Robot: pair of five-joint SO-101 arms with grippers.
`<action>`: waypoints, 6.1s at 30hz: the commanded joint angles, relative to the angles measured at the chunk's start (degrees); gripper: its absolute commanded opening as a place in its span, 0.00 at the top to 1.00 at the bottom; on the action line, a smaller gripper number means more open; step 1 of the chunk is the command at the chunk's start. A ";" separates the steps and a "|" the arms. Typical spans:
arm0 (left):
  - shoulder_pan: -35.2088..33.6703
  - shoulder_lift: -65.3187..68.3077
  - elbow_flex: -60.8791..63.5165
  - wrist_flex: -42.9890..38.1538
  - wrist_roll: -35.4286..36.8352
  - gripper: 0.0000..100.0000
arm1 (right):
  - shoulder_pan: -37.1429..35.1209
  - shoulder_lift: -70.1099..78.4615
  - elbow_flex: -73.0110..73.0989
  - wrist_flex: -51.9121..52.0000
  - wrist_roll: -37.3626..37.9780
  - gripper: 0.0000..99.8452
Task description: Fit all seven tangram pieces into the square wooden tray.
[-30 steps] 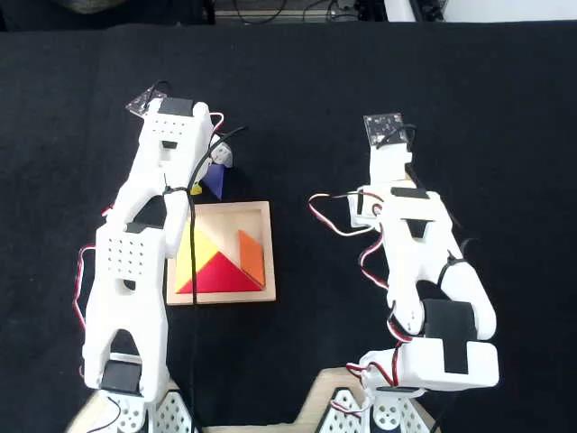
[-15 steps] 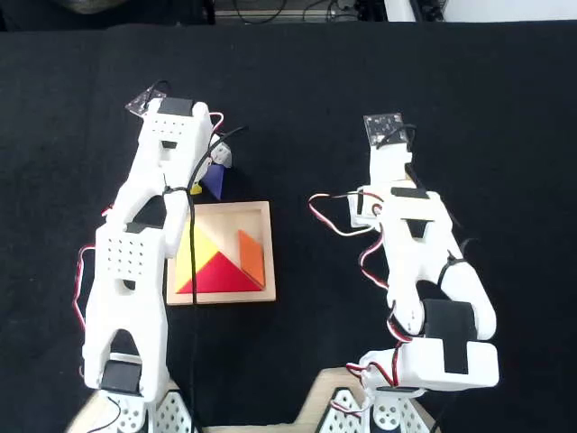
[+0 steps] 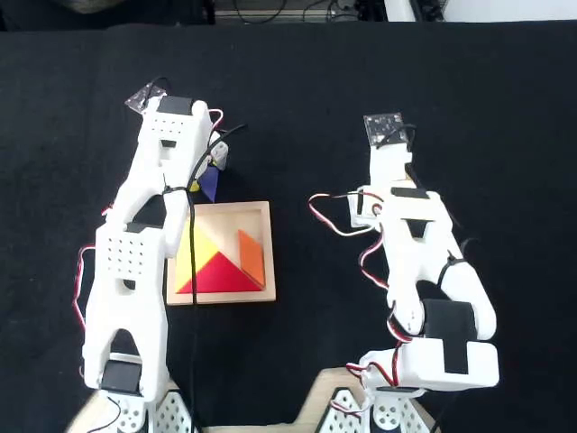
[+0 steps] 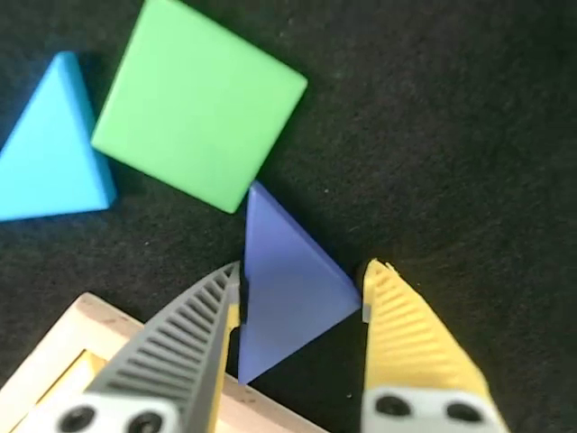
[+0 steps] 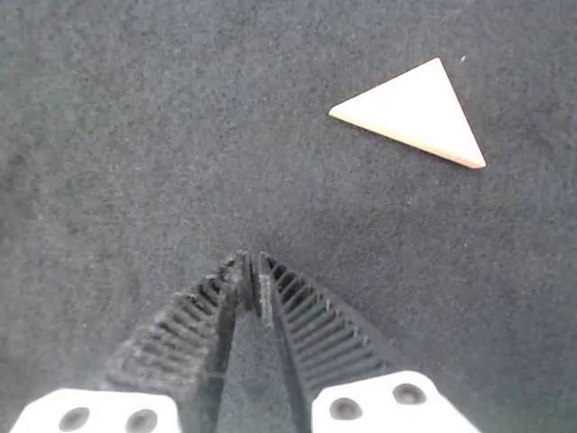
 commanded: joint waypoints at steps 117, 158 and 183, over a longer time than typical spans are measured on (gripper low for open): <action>16.57 -37.19 47.25 -12.66 19.52 0.71 | -0.26 -0.13 -2.33 0.09 -0.09 0.99; -16.66 -51.52 36.70 18.37 -11.87 0.50 | -0.88 -0.66 -14.11 17.85 0.00 0.91; -43.12 -66.99 67.12 -7.03 -63.91 0.54 | -23.38 18.07 -47.52 42.29 39.30 0.81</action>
